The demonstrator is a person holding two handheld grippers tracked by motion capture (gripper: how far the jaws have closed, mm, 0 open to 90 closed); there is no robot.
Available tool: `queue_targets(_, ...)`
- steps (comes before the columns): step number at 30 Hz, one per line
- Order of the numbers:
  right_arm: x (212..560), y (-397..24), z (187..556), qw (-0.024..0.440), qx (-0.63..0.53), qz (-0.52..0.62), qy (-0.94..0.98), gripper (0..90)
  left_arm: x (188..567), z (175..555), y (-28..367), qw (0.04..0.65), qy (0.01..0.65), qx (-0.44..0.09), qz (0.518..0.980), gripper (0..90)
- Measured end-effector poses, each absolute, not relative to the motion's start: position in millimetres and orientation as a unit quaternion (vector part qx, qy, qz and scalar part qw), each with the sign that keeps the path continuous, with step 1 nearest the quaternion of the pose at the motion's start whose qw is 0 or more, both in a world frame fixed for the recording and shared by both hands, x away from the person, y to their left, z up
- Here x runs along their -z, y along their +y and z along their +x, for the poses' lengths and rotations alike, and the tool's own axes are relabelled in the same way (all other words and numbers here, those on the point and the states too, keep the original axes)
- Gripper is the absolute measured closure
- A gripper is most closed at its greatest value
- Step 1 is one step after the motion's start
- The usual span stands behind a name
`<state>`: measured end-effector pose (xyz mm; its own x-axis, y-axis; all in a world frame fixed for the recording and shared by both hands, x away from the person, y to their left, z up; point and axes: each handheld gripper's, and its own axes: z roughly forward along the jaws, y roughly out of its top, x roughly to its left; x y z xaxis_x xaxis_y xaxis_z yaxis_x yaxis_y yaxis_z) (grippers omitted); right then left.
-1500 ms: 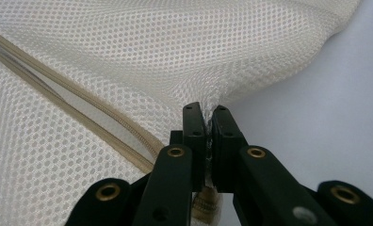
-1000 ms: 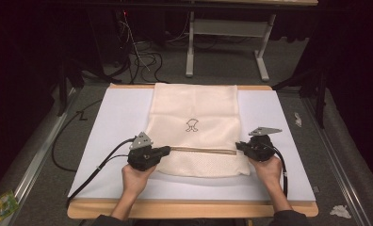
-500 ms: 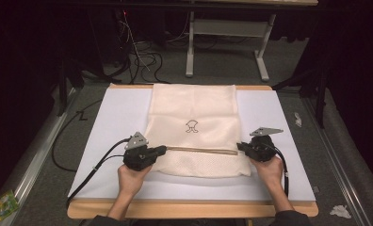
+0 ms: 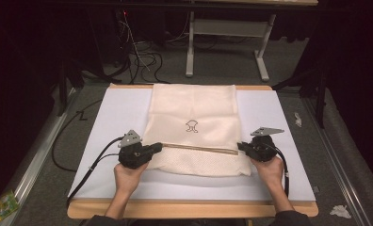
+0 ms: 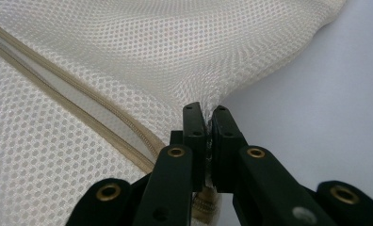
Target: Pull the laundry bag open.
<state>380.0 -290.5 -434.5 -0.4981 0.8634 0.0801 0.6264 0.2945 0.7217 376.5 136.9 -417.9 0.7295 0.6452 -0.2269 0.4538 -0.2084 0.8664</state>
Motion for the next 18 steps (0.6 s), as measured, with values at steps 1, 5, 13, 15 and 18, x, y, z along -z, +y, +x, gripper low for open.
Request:
queue_targets(1,434.0,-290.2,380.0,0.165,-0.359,0.473,0.788,87.7,417.8,376.7,137.1,0.519,0.356,-0.093,0.772,87.3)
queue_targets(5,434.4,-289.9,381.3,0.163,-0.356,0.474,0.788,87.7,417.4,376.5,139.2,0.52,0.357,-0.097,0.77,87.3)
queue_targets(13,433.8,-290.0,381.6,0.168,-0.355,0.473,0.789,87.9,413.6,376.6,144.4,0.519,0.358,-0.102,0.77,87.3)
queue_targets(15,433.4,-288.9,380.9,0.169,-0.355,0.473,0.788,87.9,413.2,377.0,145.1,0.52,0.359,-0.102,0.769,87.4)
queue_targets(18,432.3,-288.6,380.9,0.17,-0.354,0.471,0.79,87.9,412.3,376.4,146.0,0.519,0.359,-0.106,0.769,87.4)
